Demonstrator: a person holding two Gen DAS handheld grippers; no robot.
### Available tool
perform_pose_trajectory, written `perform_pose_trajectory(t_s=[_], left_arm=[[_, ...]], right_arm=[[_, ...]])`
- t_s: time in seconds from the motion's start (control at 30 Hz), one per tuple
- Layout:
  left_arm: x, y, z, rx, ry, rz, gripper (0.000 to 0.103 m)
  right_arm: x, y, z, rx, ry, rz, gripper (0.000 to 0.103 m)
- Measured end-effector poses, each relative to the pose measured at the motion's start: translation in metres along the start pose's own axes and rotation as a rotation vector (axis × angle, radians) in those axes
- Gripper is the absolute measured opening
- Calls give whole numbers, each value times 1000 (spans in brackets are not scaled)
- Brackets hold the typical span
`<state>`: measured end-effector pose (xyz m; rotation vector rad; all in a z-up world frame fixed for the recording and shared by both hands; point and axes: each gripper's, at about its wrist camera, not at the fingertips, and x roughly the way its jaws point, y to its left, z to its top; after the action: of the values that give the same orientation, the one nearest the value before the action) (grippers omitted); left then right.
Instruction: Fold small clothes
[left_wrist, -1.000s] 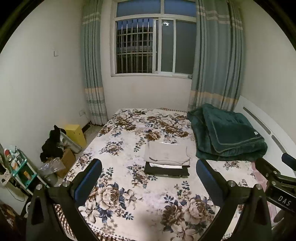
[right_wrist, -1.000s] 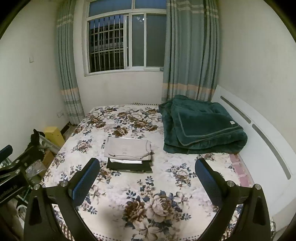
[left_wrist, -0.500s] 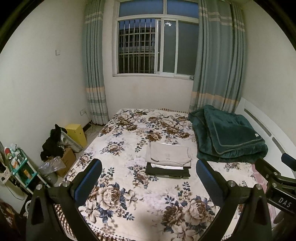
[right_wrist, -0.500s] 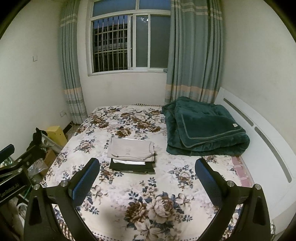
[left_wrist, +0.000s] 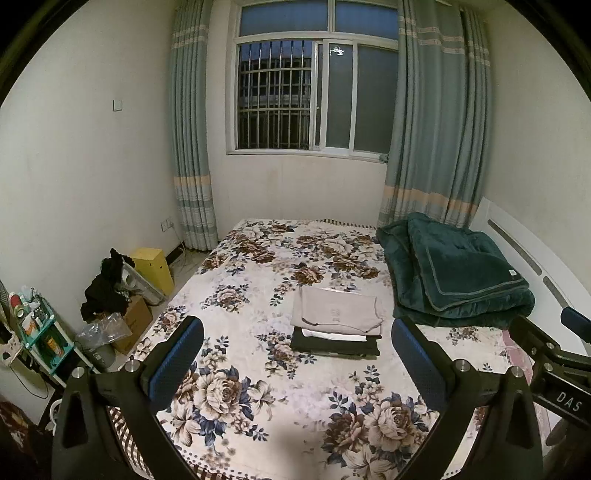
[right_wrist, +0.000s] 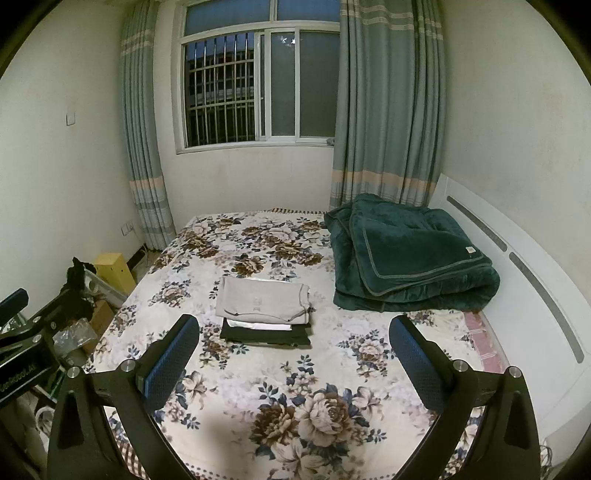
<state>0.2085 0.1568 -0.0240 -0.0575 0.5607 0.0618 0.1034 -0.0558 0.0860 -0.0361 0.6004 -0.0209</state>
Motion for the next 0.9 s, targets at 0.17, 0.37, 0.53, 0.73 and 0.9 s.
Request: perform_pose_trajectory(t_s=[0.17,0.37,0.53,0.73,0.9], left_arm=[[-2,1,4,-1,-7,9,103],[-3,2,7,-3,-9,12,103],[-4,2,6,-7,-9,10,103],[-4,2,5,-6,-9,11,103],[-5,1,4,-8,-10,14,103]], right_arm=[[0,-2,0,0,-1,-2,103],[0,1,1,2,-2,-1,103],[1,1,0,4,-1,-1,103],[1,0,0,3,-2,-3,103],[1,1,-1,7,-3,-4,103]])
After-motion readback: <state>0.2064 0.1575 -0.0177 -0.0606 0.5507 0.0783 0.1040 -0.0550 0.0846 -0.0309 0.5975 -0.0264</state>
